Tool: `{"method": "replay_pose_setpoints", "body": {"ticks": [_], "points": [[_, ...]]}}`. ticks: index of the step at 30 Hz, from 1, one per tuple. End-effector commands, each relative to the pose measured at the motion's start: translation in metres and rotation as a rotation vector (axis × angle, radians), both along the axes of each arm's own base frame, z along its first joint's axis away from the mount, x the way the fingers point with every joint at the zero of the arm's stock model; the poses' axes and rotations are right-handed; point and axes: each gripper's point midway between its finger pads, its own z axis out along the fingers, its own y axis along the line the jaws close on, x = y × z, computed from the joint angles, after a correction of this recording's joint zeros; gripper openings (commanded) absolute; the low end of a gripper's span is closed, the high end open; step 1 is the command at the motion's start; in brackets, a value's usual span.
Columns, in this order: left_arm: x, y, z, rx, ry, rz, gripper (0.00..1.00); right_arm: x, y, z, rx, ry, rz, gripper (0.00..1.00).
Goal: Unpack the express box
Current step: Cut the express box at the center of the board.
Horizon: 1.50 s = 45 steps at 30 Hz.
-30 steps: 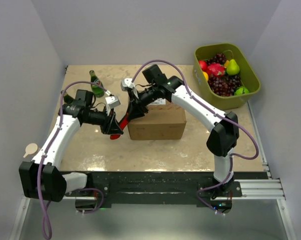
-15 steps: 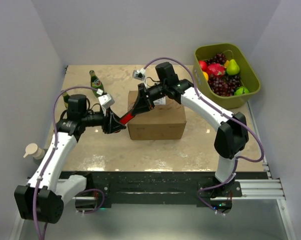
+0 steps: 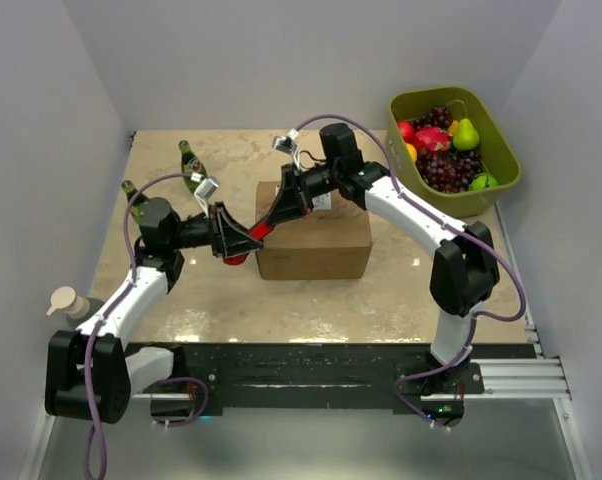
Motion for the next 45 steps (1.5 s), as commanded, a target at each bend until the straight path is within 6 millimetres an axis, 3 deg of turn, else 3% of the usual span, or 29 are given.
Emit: {"method": "replay_pose_setpoints", "body": {"ticks": [1, 9, 12, 13, 14, 16, 18, 19, 20, 21, 22, 24, 25, 27, 28, 30, 31, 33, 40, 45], "points": [[-0.028, -0.005, 0.029, -0.069, -0.051, -0.146, 0.30, 0.024, -0.001, 0.015, 0.043, -0.075, -0.085, 0.00], [-0.016, -0.005, 0.034, -0.091, -0.028, -0.093, 0.00, 0.023, -0.005, -0.004, 0.018, -0.033, -0.082, 0.00], [0.007, 0.004, 0.037, -0.089, 0.029, -0.039, 0.00, 0.020, -0.007, -0.008, 0.017, -0.018, -0.078, 0.02], [0.008, 0.009, 0.036, -0.077, 0.055, -0.059, 0.00, 0.024, -0.010, -0.003, 0.023, -0.018, -0.083, 0.29], [0.012, 0.014, 0.035, -0.067, 0.083, -0.071, 0.00, 0.034, -0.014, 0.005, 0.029, -0.032, -0.117, 0.40], [0.030, 0.041, 0.032, -0.048, 0.147, -0.040, 0.00, 0.062, -0.029, 0.033, 0.073, -0.118, -0.180, 0.75], [0.049, 0.072, 0.037, -0.036, 0.141, 0.035, 0.00, 0.088, -0.046, 0.047, 0.077, -0.160, -0.245, 0.99], [0.052, 0.081, 0.037, -0.043, 0.167, 0.046, 0.00, 0.097, -0.050, 0.066, 0.098, -0.232, -0.263, 0.99], [0.058, 0.090, 0.038, -0.049, 0.186, 0.065, 0.00, 0.106, -0.057, 0.069, 0.094, -0.260, -0.289, 0.99], [0.067, 0.103, 0.034, -0.064, 0.261, 0.097, 0.00, 0.115, -0.060, 0.061, 0.042, -0.259, -0.348, 0.99], [0.072, 0.108, 0.028, -0.050, 0.298, 0.122, 0.00, 0.124, -0.063, 0.060, 0.020, -0.377, -0.369, 0.99], [0.077, 0.114, 0.008, 0.063, 0.299, 0.101, 0.00, 0.127, -0.067, 0.034, -0.099, -0.431, -0.402, 0.99], [0.081, 0.114, -0.004, 0.087, 0.361, 0.100, 0.00, 0.139, -0.074, 0.021, -0.185, -0.564, -0.439, 0.99], [0.087, 0.122, -0.013, 0.116, 0.385, 0.117, 0.00, 0.136, -0.072, 0.003, -0.282, -0.647, -0.439, 0.99], [0.088, 0.122, -0.016, 0.127, 0.386, 0.115, 0.00, 0.147, -0.083, -0.010, -0.380, -0.697, -0.513, 0.99], [0.091, 0.120, -0.021, 0.135, 0.427, 0.109, 0.00, 0.151, -0.081, -0.014, -0.397, -0.760, -0.543, 0.99], [0.091, 0.120, -0.023, 0.138, 0.432, 0.106, 0.00, 0.151, -0.088, -0.024, -0.434, -0.781, -0.567, 0.99], [0.092, 0.118, -0.027, 0.166, 0.436, 0.096, 0.00, 0.153, -0.083, -0.018, -0.381, -0.837, -0.593, 0.97], [0.088, 0.098, -0.019, 0.129, 0.426, 0.038, 0.00, 0.134, -0.080, -0.056, -0.404, -0.786, -0.498, 0.89], [0.084, 0.082, -0.016, 0.118, 0.423, -0.009, 0.00, 0.125, -0.083, -0.075, -0.431, -0.751, -0.466, 0.89]]}}
